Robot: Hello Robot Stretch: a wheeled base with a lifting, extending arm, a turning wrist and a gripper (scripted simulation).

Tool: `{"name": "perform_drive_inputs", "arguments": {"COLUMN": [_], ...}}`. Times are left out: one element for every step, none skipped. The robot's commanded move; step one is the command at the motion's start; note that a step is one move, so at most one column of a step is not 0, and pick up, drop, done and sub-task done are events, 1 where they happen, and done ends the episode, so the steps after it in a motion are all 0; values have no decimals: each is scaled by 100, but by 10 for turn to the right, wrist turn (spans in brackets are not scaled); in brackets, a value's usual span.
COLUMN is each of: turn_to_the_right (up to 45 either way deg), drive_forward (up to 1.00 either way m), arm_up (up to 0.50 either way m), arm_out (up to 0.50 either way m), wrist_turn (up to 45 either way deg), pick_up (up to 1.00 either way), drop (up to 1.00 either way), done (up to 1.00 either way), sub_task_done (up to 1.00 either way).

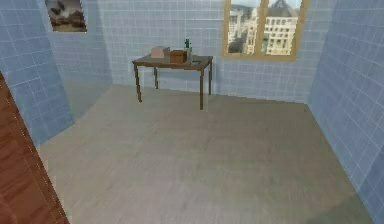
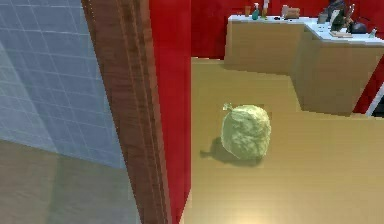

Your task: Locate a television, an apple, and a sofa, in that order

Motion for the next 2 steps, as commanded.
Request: {"name": "perform_drive_inputs", "arguments": {"turn_to_the_right": [90,0], "drive_forward": [0,45], "arm_up": [0,0], "arm_out": [0,0], "wrist_turn": [0,0], "pick_up": [0,0], "drop": [0,0], "done": [0,0], "sub_task_done": [0,0]}}
